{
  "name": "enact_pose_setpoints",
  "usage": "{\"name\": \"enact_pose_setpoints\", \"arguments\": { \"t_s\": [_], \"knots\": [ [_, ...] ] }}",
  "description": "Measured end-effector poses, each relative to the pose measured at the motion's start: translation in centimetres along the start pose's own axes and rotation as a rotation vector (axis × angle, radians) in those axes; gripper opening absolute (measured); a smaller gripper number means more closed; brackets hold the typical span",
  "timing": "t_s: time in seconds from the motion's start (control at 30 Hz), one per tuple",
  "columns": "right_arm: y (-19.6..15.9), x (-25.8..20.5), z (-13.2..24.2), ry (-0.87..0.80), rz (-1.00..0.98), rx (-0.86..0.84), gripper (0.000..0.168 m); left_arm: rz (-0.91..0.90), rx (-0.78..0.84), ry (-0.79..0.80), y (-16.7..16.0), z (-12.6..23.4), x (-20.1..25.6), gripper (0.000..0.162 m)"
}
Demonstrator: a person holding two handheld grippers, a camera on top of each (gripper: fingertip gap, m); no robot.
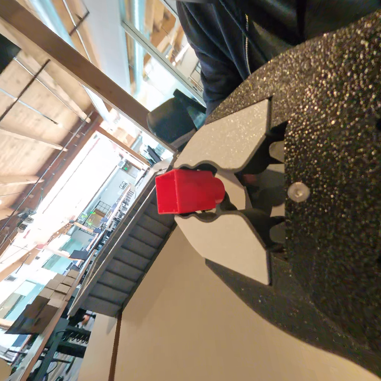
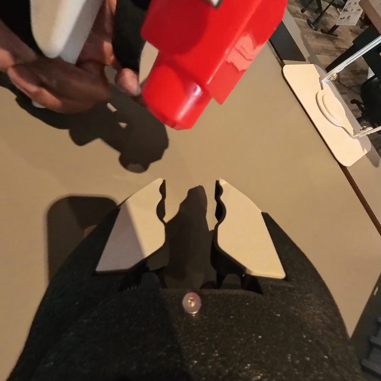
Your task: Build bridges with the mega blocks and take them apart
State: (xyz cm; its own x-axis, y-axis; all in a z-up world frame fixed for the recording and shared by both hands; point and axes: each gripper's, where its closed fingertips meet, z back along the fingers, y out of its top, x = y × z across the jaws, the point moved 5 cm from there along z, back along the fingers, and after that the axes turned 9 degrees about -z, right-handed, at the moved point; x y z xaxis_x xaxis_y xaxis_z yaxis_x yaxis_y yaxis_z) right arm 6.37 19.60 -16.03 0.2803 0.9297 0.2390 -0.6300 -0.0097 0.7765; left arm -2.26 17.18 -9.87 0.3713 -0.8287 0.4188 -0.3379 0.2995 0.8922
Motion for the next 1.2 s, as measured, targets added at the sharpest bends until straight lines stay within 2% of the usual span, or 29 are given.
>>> {"name": "enact_pose_setpoints", "arguments": {
  "t_s": [0.13,0.27,0.37,0.7,1.0,1.1,1.2],
  "knots": [
    [0.2,0.5,0.0,-0.050,0.024,0.032,0.049,0.109,0.098,0.008,0.2,0.0,-0.2,0.036],
    [1.6,1.3,1.1,-0.130,0.030,0.199,0.055,0.287,0.309,0.002,0.5,0.3,-0.6,0.036],
    [2.9,1.6,2.3,-0.187,0.048,0.322,0.055,0.370,0.409,-0.001,0.2,0.2,-0.6,0.035],
    [5.6,-0.7,3.9,-0.269,0.209,0.516,0.045,0.461,0.498,-0.029,-0.8,-0.7,0.3,0.036],
    [5.7,-0.6,4.2,-0.214,0.194,0.502,0.036,0.475,0.419,-0.063,-1.0,-1.2,0.6,0.036],
    [5.9,-0.2,4.7,-0.104,0.148,0.442,0.036,0.393,0.342,-0.050,-0.5,-0.9,0.4,0.043],
    [5.6,0.7,5.4,0.070,0.086,0.262,0.036,0.283,0.295,0.011,0.5,0.4,-0.4,0.049]
  ]
}}
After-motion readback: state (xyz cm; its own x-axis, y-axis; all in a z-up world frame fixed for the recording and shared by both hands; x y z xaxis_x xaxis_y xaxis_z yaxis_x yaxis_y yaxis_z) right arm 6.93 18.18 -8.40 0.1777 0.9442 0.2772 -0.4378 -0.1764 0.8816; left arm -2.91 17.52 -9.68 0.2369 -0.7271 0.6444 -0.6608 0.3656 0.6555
